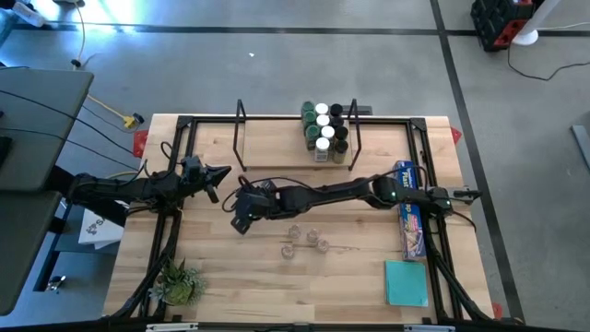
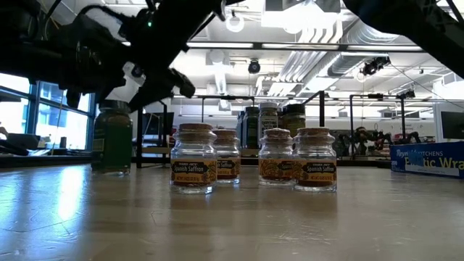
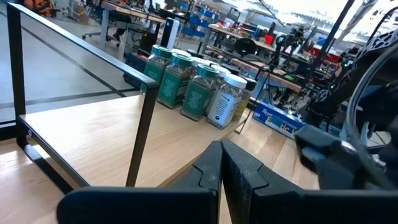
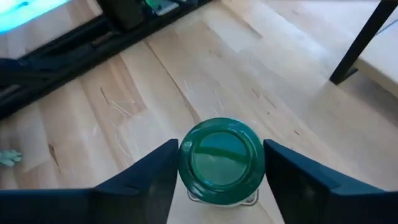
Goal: Shelf spices
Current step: Put the green seasoning bottle on the shelf and align with the other green seasoning bottles
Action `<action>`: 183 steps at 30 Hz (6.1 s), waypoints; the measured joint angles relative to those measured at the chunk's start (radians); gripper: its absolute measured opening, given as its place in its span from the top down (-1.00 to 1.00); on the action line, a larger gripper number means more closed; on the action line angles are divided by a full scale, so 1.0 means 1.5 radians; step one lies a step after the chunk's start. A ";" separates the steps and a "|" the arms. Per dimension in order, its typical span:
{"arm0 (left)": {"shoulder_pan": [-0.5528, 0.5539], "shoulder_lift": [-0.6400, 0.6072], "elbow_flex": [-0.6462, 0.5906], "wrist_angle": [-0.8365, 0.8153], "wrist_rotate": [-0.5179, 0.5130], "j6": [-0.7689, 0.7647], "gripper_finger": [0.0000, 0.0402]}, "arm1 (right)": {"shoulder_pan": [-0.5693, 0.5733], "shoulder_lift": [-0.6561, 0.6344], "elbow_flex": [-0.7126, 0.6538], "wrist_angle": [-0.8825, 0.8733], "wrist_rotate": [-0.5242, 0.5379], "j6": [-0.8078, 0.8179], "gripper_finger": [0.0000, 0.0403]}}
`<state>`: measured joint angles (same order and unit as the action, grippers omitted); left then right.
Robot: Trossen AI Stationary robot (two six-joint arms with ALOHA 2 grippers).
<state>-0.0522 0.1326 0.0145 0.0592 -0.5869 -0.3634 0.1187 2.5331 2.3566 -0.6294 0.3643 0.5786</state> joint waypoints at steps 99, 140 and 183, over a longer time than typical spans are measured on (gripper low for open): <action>0.000 0.008 0.000 0.000 0.000 0.000 0.97 | -0.110 -0.111 -0.002 -0.278 -0.098 -0.218 0.06; 0.000 0.008 0.000 0.000 0.000 0.000 0.97 | -0.338 -0.171 -0.037 -0.487 -0.290 -0.666 -0.13; 0.000 0.008 0.000 0.000 0.000 0.000 0.97 | -0.322 -0.176 -0.001 -0.559 -0.195 -0.488 -0.10</action>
<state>-0.0525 0.1440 0.0143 0.0589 -0.5869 -0.3634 -0.3637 2.2684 2.3550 -1.4678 0.0723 -0.1541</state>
